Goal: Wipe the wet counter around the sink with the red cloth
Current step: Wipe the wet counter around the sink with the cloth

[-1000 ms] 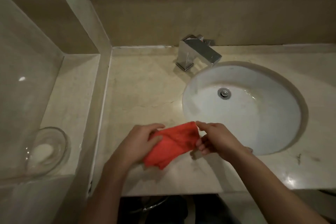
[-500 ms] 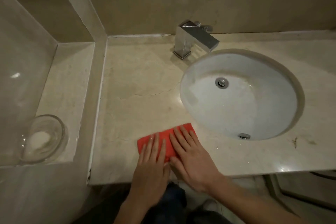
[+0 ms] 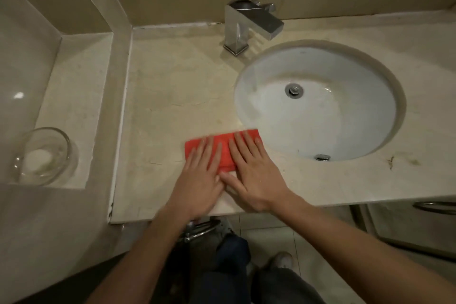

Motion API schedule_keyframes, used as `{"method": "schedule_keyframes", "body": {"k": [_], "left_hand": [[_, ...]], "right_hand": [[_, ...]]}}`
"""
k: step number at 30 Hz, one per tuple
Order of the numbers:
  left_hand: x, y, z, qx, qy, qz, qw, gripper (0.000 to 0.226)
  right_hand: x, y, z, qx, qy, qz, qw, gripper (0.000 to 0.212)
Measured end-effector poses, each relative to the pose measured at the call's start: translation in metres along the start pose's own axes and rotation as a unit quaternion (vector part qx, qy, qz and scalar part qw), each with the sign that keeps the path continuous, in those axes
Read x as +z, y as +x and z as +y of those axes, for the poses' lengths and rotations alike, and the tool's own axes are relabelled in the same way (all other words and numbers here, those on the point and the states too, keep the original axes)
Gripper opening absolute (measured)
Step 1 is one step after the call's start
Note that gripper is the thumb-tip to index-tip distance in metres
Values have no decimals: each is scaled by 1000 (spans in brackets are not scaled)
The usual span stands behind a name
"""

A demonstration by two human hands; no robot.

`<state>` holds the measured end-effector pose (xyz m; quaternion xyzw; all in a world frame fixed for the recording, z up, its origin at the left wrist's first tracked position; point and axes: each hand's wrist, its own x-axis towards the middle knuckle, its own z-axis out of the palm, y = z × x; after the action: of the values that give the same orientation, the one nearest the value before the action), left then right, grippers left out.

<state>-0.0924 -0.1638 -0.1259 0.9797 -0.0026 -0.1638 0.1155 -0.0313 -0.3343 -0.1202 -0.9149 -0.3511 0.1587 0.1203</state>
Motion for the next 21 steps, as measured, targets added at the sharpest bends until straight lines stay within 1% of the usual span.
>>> {"method": "schedule_keyframes", "body": {"k": [3,4,5,6,8,9,11,13,15,18,21], "left_hand": [[21,-60,58,37,-31,-23,999,74],[27,-68,71,51,-33,-42,997,74],[32,-70,80,66,-23,-43,997,75],[36,-65,84,80,-8,-27,996,75],[33,-41,86,84,13,17,996,76],[28,-22,85,84,14,17,996,76],[16,18,81,74,10,-7,997,80],[9,39,83,69,11,-7,998,84],[19,25,92,78,20,-8,997,82],[41,-34,122,125,13,6,992,77],[49,-45,138,160,-2,-19,987,72]], "right_hand": [[8,-90,1,4,7,-27,1000,83],[10,-112,4,17,12,-37,999,83],[9,-126,9,31,14,-44,998,82],[7,-130,15,42,10,-41,998,82],[2,-115,29,59,9,-15,998,83],[-2,-99,36,71,13,-3,997,87],[-8,-68,49,90,12,24,996,96],[-12,-57,58,99,20,32,994,97],[-8,-78,59,87,15,24,996,92],[0,-143,54,74,21,2,997,85],[1,-177,65,86,38,-14,995,84]]}}
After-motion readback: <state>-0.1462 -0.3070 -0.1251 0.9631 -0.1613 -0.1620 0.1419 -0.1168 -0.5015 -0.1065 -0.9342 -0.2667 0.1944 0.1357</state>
